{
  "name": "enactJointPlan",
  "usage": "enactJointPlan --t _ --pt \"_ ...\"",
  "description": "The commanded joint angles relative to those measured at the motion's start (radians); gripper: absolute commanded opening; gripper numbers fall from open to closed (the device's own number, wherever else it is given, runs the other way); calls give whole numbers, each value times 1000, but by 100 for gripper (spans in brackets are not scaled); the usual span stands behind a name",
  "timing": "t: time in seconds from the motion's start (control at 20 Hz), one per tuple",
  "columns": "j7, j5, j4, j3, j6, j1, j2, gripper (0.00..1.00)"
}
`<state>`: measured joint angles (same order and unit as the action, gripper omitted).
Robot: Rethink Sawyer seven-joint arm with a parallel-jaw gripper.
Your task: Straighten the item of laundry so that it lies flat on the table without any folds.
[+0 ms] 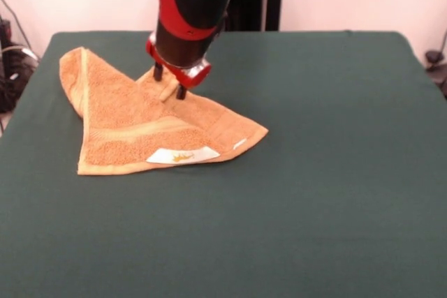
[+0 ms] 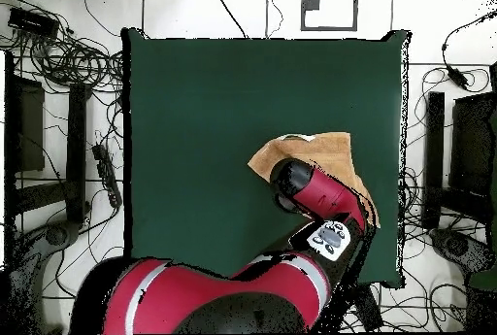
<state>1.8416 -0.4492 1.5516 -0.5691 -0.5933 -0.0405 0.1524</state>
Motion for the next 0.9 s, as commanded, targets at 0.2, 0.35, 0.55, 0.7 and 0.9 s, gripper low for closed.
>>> enactJointPlan --t 0.2,0.35,0.55,0.7,0.9 --pt "212 34 96 6 2 47 -40 100" --pt "193 45 95 -5 -17 51 -18 100" --pt "189 54 102 -12 -27 53 -3 100" --pt "183 62 111 -22 -35 54 14 100" --pt "180 66 107 -9 -19 64 7 100"
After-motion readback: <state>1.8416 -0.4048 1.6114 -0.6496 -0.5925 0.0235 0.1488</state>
